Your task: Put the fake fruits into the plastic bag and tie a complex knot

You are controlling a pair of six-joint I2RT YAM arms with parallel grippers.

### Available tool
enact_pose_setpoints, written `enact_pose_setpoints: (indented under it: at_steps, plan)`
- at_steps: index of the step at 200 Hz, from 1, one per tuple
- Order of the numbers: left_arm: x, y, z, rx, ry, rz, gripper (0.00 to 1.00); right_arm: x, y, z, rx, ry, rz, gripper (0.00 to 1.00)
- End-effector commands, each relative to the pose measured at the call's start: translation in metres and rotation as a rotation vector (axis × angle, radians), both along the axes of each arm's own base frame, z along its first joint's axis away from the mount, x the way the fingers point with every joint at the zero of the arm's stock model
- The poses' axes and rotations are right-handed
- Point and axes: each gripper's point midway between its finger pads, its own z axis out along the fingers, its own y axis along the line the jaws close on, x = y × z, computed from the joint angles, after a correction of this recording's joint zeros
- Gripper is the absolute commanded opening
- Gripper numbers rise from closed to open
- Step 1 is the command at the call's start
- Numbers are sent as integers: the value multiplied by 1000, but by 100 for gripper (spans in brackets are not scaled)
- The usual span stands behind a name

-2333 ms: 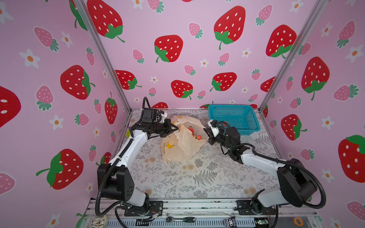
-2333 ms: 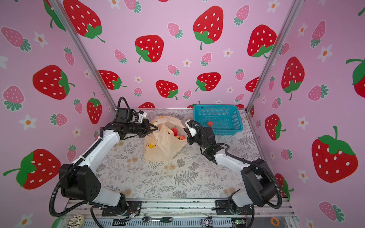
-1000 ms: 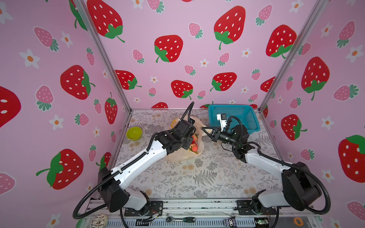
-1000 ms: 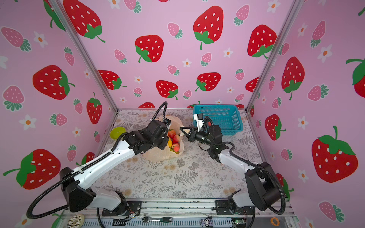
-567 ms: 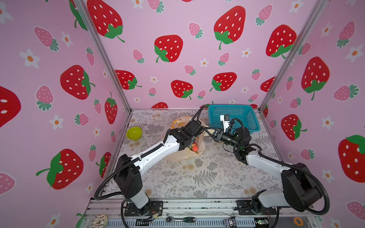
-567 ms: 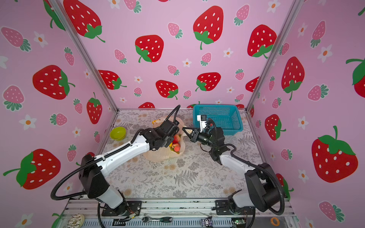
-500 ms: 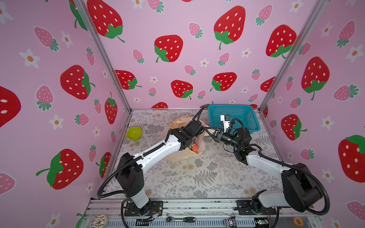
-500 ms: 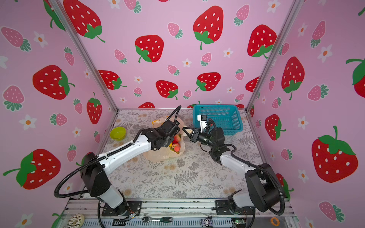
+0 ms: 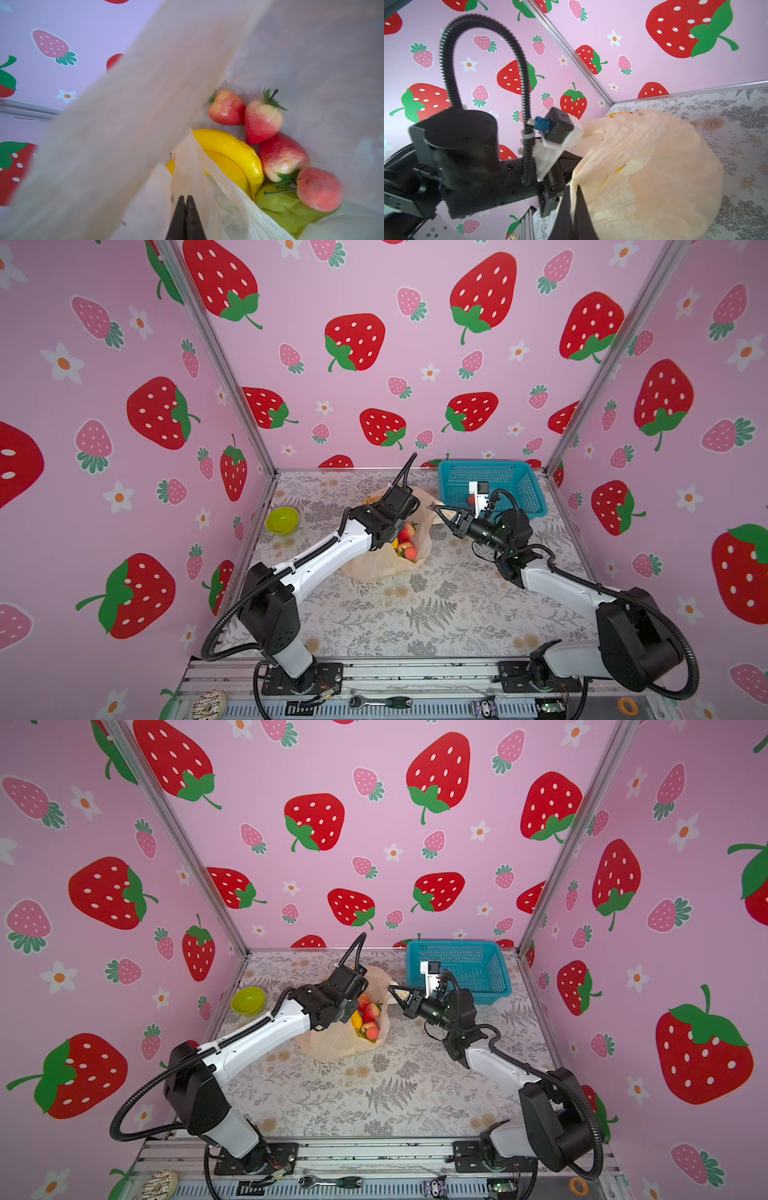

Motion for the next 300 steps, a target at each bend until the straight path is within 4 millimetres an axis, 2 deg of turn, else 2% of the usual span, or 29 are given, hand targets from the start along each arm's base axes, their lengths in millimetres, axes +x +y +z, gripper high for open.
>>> enact_pose_setpoints:
  at_steps: [1, 27, 41, 45, 62, 74, 104, 137, 171, 215, 237, 285, 290, 300]
  plan:
    - [-6, -6, 15, -124, 3, -13, 0, 2, -9, 23, 23, -62, -52, 0]
    - [-14, -10, 26, -200, 5, -38, 0, 3, -12, 27, 15, -79, -79, 0]
    - [-19, -17, 25, -219, 20, -73, 0, 5, -13, 28, 9, -85, -92, 0]
    - [-20, -18, 23, -216, 23, -79, 4, 5, -13, 30, 10, -88, -93, 0]
    - [-17, -17, 13, -163, 30, -67, 36, 7, -15, 31, 17, -88, -99, 0]
    - [-13, -14, 6, -117, 39, -50, 48, 8, -16, 31, 23, -84, -104, 0]
    - [-6, -19, -9, -25, 60, -44, 58, 10, -17, 32, 83, -65, -106, 0]
    - [9, -1, -22, 154, 36, 29, 59, 13, -13, 27, 99, -50, -86, 0]
    - [16, 9, -28, 239, 5, 63, 59, 14, -11, 19, 92, -39, -80, 0]
    - [21, 20, -44, 307, 29, 76, 48, 14, -10, 14, 98, -33, -69, 0]
    - [23, 27, -49, 356, 34, 90, 38, 12, -12, 16, 104, -44, -74, 0]
    - [19, 27, -44, 323, 40, 93, 7, 15, -13, 19, 112, -49, -90, 0]
    - [18, 27, -41, 310, 39, 93, 0, 15, -14, 20, 114, -52, -91, 0]
    - [16, 24, -36, 272, 34, 91, 0, 14, -15, 21, 116, -53, -97, 0]
